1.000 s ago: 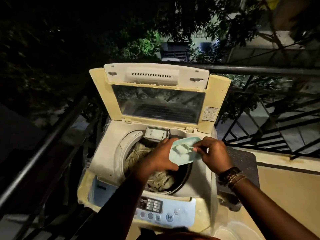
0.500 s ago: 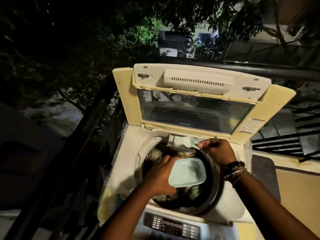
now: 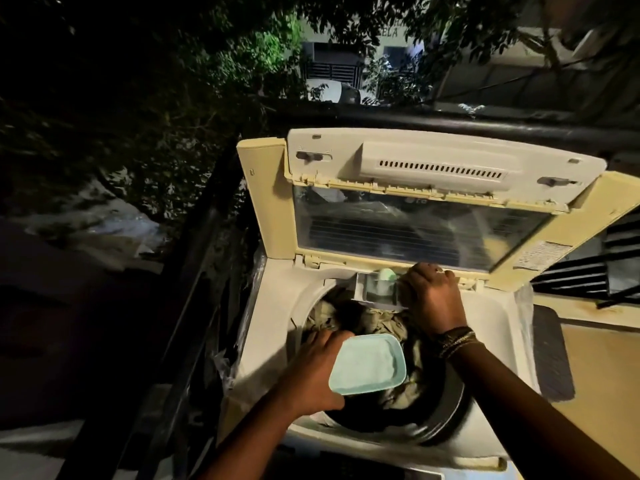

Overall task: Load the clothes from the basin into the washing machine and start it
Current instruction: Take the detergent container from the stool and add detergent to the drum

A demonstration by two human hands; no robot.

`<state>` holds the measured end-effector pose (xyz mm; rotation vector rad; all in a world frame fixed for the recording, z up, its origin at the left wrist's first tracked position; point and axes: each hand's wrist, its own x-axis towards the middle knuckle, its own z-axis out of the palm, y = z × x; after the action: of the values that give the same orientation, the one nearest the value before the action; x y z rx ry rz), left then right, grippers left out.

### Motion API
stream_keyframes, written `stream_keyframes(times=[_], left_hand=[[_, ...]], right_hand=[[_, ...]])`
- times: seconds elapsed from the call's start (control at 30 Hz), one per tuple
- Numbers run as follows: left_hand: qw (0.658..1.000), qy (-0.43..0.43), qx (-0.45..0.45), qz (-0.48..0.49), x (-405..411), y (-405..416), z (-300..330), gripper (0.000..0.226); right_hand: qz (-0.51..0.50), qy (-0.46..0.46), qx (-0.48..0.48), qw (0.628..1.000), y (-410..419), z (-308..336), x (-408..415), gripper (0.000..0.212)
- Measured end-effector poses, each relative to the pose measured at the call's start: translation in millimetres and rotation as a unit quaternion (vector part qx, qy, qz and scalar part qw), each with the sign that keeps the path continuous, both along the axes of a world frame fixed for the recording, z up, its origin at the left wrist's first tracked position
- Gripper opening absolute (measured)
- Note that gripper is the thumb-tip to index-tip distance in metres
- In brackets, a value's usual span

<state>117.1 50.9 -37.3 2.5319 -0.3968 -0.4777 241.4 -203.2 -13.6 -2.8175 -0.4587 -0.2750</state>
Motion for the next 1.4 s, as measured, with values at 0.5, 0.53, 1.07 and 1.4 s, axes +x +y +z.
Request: stream_keyframes(times=[0.5, 0.53, 1.07, 1.4], left_hand=[[0.999, 0.026, 0.021, -0.014, 18, -9, -1, 0.107], [0.999, 0.027, 0.02, -0.015, 17, -9, 0, 0.107], [0.998, 0.049, -0.004, -0.048, 21, -26, 9, 0.109], [0.985, 0.043, -0.065, -0.156, 49, -133, 37, 0.111]], right_hand=[[-0.023, -0.075, 0.091, 0.993, -5, 22, -27, 0.025], [-0.035, -0.07, 0.124, 0.989, -3, 22, -28, 0.018], [-0.075, 0.249, 0.298, 0.919, -16, 17, -110, 0.015], [-0.098, 0.076, 0.095, 0.988, -81, 38, -161, 0.07]])
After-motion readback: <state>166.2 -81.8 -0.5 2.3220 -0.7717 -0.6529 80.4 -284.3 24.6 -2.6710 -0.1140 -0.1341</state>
